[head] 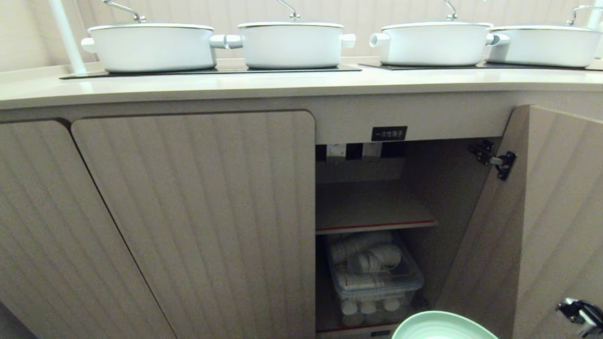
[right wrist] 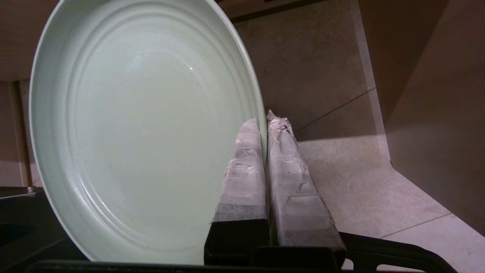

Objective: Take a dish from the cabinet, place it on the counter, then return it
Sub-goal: Place it on the table

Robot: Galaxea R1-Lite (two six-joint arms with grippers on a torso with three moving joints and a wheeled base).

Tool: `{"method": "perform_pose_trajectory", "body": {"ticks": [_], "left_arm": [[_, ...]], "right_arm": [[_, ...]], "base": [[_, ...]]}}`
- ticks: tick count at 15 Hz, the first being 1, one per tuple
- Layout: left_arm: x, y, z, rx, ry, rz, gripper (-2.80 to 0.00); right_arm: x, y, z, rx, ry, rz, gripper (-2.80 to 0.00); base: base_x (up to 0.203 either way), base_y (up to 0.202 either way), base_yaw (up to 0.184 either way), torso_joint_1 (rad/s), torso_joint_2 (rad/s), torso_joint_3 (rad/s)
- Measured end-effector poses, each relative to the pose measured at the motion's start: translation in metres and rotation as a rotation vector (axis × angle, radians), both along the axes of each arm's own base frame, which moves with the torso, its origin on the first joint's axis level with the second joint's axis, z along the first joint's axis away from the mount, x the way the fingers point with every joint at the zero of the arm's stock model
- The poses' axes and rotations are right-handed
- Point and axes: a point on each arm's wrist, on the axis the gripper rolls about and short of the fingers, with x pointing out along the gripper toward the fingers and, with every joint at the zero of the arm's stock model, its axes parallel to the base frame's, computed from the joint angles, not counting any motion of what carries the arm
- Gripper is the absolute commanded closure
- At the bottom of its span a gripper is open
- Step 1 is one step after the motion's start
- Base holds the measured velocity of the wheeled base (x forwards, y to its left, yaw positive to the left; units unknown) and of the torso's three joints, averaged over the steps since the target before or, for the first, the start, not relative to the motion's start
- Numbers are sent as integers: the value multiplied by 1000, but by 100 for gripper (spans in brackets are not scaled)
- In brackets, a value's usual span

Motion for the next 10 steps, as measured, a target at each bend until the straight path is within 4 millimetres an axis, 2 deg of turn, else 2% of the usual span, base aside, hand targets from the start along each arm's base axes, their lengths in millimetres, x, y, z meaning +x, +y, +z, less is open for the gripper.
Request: {"method": "perform_pose_trajectory", "body": {"ticks": [5,8,10], "left_arm": [[0,0,0,0,1,0,0],[0,0,0,0,-1,0,0],[0,0,0,0,1,0,0]], "right_arm": [[2,1,0,2,-8,5,0],[2,2,1,4,-15,16,0],[3,3,1,3,-15,20,0]], "base": [[0,0,0,9,-31,-24],[0,0,0,53,-213,-253],[0,0,0,187,-494,-302]]}}
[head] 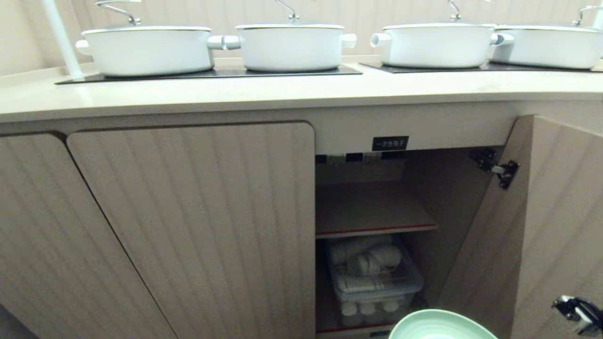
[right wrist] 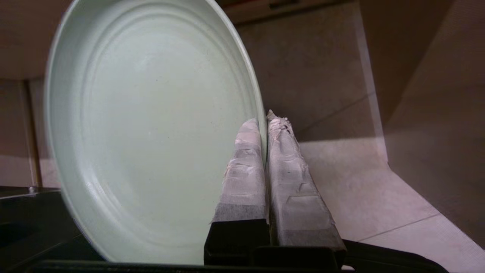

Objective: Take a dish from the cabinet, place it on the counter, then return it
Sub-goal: Place it on the table

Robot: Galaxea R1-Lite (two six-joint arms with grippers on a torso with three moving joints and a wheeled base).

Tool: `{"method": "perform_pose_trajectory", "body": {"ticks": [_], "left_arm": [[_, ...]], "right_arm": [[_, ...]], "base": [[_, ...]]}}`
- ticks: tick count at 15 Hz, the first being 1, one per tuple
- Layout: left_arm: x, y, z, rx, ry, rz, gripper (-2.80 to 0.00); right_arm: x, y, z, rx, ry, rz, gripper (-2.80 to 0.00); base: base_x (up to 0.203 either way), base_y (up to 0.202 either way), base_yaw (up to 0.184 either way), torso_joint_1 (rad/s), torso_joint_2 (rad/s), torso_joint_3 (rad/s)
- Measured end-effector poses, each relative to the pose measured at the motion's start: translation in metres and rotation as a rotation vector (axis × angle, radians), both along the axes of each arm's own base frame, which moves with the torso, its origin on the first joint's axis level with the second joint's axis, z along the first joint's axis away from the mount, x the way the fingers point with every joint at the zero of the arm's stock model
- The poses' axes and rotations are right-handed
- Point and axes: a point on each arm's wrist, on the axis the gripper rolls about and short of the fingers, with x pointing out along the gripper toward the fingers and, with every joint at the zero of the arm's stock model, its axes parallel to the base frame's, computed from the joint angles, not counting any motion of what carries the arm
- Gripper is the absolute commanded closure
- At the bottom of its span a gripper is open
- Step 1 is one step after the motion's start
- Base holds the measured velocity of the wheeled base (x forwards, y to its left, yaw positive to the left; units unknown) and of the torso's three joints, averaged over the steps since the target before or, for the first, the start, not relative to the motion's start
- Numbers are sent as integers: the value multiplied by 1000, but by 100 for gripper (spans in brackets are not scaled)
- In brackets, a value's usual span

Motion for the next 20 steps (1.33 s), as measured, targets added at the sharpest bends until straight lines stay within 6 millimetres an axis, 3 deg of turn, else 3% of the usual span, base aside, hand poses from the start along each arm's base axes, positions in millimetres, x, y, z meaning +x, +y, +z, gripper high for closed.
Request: {"method": "perform_pose_trajectory", "body": {"ticks": [20], "left_arm": [[0,0,0,0,-2,0,0]], "right_arm": [[1,1,2,10,-12,14,0]], "base": [[0,0,0,200,-493,-281]]}}
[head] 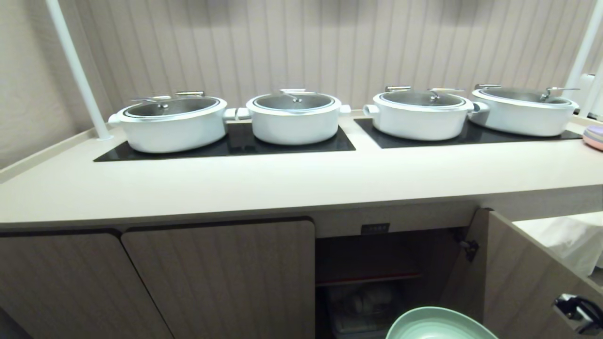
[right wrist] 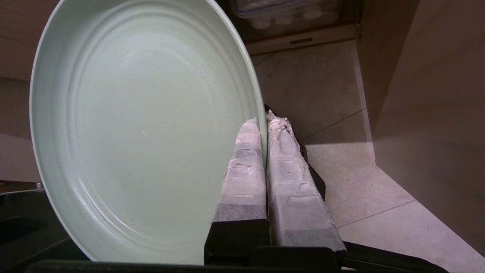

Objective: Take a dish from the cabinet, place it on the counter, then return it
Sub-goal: Place it on the table

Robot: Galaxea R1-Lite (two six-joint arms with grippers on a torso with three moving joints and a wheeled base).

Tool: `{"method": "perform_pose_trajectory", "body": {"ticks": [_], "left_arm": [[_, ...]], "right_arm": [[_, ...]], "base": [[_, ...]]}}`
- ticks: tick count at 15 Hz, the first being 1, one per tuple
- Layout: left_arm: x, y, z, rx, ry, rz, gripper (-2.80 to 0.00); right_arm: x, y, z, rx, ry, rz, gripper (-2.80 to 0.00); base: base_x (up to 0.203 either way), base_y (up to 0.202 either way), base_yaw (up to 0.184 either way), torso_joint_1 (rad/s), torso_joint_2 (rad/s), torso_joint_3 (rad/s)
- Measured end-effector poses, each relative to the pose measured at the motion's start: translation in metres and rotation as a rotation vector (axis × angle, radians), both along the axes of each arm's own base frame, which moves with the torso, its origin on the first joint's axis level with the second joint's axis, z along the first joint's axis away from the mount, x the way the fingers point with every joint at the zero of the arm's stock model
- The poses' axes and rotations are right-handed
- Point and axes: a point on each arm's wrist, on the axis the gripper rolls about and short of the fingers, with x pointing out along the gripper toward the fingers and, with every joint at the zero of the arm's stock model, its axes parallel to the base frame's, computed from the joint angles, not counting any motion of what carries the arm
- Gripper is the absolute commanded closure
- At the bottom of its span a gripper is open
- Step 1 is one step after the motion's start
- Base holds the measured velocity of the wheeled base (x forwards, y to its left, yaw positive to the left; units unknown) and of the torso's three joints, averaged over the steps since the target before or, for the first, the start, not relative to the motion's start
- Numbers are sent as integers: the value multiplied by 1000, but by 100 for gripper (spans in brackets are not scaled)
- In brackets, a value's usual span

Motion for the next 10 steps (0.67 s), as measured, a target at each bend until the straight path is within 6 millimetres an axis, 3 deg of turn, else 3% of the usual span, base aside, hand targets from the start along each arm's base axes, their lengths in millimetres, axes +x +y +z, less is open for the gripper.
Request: {"method": "perform_pose_trajectory", "body": {"ticks": [10], "left_arm": [[0,0,0,0,0,0,0]], "right_arm": [[0,0,0,0,-1,-2,0]], "base": [[0,0,0,265,-572,-300]]}}
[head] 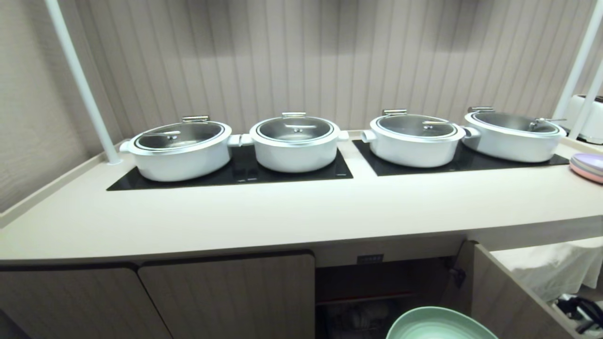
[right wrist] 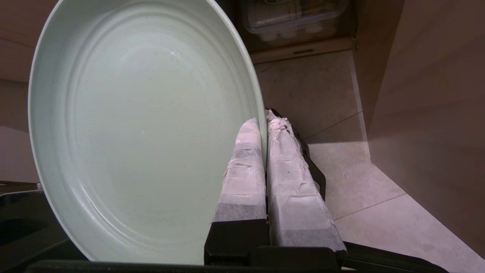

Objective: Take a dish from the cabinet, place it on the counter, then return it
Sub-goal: Place it on the table

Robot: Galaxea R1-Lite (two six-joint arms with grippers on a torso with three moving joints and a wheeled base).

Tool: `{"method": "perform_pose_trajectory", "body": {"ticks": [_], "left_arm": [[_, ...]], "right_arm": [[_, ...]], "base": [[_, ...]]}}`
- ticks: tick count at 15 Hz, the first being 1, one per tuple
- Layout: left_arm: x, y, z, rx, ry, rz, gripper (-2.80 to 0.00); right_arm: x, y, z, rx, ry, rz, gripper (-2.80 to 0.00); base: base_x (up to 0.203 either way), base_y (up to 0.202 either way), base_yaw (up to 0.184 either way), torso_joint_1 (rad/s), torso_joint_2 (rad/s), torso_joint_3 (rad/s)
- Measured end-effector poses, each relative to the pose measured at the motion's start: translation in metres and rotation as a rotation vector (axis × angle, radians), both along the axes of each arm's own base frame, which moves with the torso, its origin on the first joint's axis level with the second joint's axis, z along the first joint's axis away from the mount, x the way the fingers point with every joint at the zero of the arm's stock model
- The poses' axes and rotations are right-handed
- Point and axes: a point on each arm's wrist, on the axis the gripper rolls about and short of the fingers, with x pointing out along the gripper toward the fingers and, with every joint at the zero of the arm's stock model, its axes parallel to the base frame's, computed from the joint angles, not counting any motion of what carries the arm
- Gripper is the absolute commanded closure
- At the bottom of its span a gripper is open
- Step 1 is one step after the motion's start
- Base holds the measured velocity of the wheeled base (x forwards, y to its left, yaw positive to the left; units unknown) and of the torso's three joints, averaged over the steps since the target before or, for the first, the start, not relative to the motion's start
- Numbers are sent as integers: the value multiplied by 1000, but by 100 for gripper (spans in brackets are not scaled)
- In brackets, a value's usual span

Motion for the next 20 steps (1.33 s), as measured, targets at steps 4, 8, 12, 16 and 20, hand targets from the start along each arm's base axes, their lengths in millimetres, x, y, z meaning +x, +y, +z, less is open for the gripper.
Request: {"method": "perform_pose_trajectory", "body": {"ticks": [4,8,12,16,20], "left_arm": [[0,0,0,0,1,1,0],[0,0,0,0,0,0,0],[0,0,0,0,0,0,0],[0,0,0,0,0,0,0],[0,0,0,0,0,0,0]], "right_arm": [[-1,0,0,-1,1,0,0],[1,0,1,0,-5,1,0],[1,0,1,2,-12,1,0],[1,0,1,2,-15,0,0],[1,0,1,1,-15,-2,0]], "base": [[0,0,0,181,-377,-200],[0,0,0,164,-337,-173],[0,0,0,157,-322,-167],[0,0,0,153,-316,-166],[0,0,0,142,-275,-144]]}}
